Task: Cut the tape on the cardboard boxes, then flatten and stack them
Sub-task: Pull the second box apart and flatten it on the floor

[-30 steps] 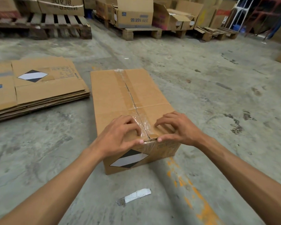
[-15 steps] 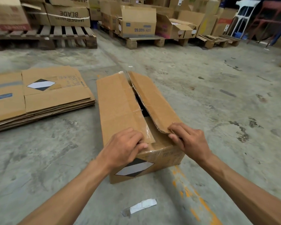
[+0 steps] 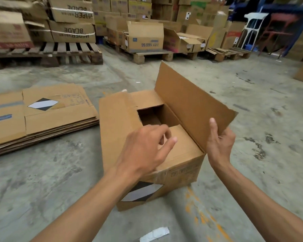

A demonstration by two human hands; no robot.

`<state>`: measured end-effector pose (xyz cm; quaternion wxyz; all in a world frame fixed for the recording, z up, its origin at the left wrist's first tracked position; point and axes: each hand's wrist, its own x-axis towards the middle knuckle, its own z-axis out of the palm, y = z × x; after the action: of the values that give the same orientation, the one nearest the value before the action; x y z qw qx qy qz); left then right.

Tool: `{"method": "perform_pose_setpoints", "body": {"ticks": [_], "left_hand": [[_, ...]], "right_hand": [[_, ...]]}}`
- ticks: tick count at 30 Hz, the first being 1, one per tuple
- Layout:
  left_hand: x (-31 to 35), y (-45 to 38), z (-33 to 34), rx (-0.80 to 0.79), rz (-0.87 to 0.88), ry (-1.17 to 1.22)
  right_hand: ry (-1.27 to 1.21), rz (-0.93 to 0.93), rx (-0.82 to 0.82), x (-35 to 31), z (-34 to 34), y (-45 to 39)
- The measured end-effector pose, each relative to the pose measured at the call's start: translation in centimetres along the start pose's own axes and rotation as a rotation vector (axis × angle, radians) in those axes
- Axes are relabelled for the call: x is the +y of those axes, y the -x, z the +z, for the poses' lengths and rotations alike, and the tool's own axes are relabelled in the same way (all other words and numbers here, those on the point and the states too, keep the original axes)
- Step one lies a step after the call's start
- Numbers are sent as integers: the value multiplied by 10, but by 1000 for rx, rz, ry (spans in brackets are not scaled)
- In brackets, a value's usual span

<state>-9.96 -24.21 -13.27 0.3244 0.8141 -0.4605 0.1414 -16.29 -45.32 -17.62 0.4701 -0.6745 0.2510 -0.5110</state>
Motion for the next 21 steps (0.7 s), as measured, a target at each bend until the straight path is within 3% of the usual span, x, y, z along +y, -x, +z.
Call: {"method": "perform_pose_setpoints", "body": {"ticks": [2, 5, 8, 10, 12, 15, 21], "left_hand": [[19, -30, 9, -180, -159, -74], [12, -74, 41, -513, -542, 23], [-14, -89, 67, -577, -827, 78], [-19, -88, 75, -422, -904, 42], [-16, -87, 77, -161, -961, 39], [-9, -88, 68, 135, -1001, 185], [18, -105, 28, 455, -924, 428]], "right_hand": [[-132, 79, 65, -11, 9, -3], [-268, 186, 207, -26, 20, -7], [-366, 284, 243, -41, 26, -3], [-393, 304, 265, -50, 28, 2], [-413, 299, 311, -54, 28, 4], [-435, 299, 397, -63, 25, 5], [-452, 60, 395, -110, 15, 1]]}}
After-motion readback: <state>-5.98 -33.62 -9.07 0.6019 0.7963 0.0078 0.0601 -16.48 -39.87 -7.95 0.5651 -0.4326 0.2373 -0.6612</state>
